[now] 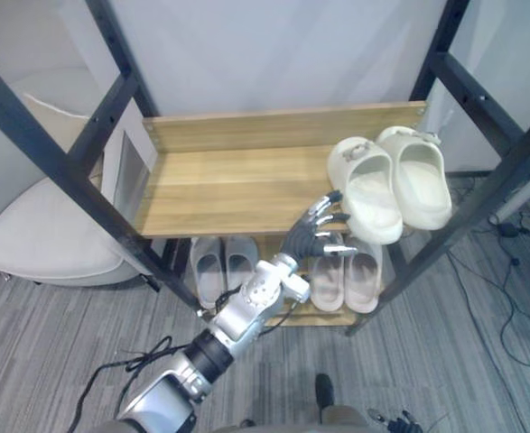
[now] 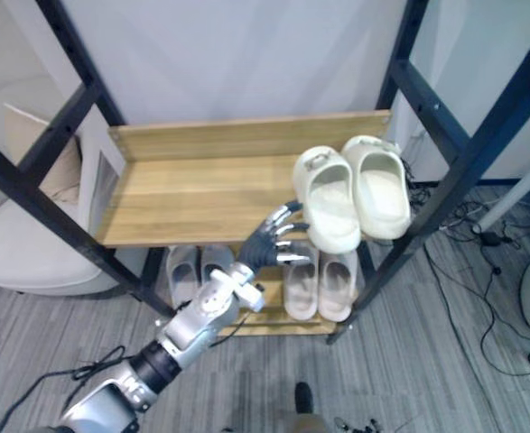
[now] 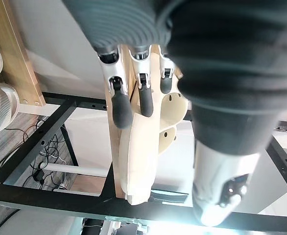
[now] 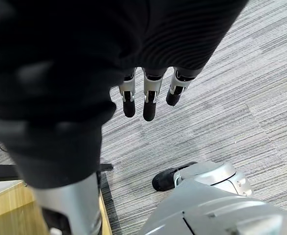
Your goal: Organize the slippers on the shoe rack
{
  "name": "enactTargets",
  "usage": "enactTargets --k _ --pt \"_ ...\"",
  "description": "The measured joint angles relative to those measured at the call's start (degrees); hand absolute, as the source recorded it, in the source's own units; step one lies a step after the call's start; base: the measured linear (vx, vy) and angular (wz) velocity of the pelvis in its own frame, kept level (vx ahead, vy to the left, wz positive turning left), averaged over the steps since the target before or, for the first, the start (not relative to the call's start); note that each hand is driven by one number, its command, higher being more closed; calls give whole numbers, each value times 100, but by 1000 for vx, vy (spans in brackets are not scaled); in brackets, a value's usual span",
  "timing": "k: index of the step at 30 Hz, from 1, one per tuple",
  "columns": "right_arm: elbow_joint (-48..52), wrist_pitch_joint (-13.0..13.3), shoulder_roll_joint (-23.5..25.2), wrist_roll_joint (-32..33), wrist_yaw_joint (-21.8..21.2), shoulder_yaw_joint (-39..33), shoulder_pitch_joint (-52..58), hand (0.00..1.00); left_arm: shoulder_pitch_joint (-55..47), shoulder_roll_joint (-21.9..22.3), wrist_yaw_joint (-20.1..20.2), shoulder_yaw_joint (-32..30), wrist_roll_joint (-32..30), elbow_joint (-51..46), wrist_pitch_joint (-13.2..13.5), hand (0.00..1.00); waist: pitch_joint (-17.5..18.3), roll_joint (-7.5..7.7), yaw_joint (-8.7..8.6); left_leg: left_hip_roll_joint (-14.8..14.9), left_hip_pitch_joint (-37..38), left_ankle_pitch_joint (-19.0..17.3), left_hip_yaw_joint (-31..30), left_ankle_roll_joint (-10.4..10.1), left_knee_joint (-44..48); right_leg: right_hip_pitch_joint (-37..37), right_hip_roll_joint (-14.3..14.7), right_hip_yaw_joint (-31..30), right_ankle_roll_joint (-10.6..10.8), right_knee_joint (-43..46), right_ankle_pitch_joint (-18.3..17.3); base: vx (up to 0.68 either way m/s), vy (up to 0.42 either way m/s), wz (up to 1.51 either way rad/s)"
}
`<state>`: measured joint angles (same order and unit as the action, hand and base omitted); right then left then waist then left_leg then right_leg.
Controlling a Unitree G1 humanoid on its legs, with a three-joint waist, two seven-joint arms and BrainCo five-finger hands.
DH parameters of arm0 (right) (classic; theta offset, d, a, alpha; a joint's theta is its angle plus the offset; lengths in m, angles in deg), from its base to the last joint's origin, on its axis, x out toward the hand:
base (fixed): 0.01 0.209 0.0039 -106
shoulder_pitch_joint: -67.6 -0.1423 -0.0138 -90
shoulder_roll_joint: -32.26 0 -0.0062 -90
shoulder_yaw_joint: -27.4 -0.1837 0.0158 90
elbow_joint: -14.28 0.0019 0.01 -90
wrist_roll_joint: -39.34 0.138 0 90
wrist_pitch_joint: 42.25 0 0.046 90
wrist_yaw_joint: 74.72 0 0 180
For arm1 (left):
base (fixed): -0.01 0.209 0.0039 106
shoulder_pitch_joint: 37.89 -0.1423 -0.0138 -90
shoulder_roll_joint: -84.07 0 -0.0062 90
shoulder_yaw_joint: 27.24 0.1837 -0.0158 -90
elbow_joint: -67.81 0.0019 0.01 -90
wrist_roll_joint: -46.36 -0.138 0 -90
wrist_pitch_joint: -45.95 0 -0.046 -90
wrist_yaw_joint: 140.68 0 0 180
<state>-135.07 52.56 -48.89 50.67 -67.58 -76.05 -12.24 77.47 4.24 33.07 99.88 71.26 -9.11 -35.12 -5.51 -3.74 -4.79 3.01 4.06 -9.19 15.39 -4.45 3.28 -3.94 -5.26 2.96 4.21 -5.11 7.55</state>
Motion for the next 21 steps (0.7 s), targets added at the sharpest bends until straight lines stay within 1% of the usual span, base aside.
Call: enactTargets --k 7,8,10,11,12,13,14,15,16,18,19,21 --pt "0 4 40 -2 -32 -51 -1 0 1 -42 25 -140 2 -112 -150 0 17 -29 -7 0 0 31 -43 -3 -11 11 -15 52 -11 -3 10 -20 -19 3" --pt "0 5 41 -4 -34 -51 0 0 0 -85 25 -153 2 -190 -211 0 16 -31 -7 0 -2 43 -62 -6 -16 17 -19 78 -11 -2 10 -22 -28 15" --pt "-3 6 39 -4 -38 -50 10 0 -5 -190 20 -205 4 -375 -227 0 1 -49 -18 5 3 62 -149 -6 -18 61 -25 160 -12 -2 9 -23 -31 19" --pt "-3 6 39 -4 -40 -47 14 0 -9 -199 6 -327 6 -444 -227 0 -4 -55 -18 10 5 68 -180 -7 -18 80 -26 191 -13 -2 8 -15 -24 14" --pt "-3 6 36 -4 -60 -41 10 0 -20 -234 -45 -593 11 -593 -220 0 -5 -57 -11 20 5 77 -208 -12 -18 98 -25 231 -14 -2 6 -15 -24 13" --pt "-3 6 35 -4 -67 -39 9 0 -22 -246 -65 -657 11 -640 -218 0 -6 -56 -8 23 5 80 -219 -15 -18 106 -24 242 -15 -2 6 -19 -41 16" --pt "-4 5 29 -5 -101 -29 12 0 -90 -341 -113 -857 20 -905 -207 0 -7 -55 12 39 13 84 -266 -18 -17 141 -17 284 -25 -2 -4 -12 -35 13" --pt "-4 5 24 -5 -113 -9 11 0 -176 -418 -112 -907 48 -1067 -196 0 -8 -54 18 47 25 84 -283 -18 -17 162 -12 301 -27 -2 -10 -9 -34 12" --pt "-4 5 17 -5 -116 9 11 0 -206 -430 -112 -912 66 -1128 -195 0 -9 -53 21 49 29 84 -289 -18 -17 169 -9 304 -28 -2 -13 -4 -19 7" --pt "-5 5 -1 -6 -157 29 9 0 -444 -488 -64 -912 196 -1486 -192 0 -13 -47 106 54 34 83 -316 -18 -18 188 4 323 -28 -2 -18 -9 -22 5" --pt "-5 5 -4 -6 -158 35 8 0 -466 -493 -55 -912 209 -1504 -192 0 -13 -47 117 55 34 83 -317 -18 -18 188 3 324 -28 -2 -18 -13 -16 4" --pt "-5 5 -20 -7 -183 75 -8 0 -811 -563 62 -912 347 -1781 -190 0 -13 -45 150 55 38 83 -333 -17 -18 202 3 337 -27 -1 -23 -13 -12 3"
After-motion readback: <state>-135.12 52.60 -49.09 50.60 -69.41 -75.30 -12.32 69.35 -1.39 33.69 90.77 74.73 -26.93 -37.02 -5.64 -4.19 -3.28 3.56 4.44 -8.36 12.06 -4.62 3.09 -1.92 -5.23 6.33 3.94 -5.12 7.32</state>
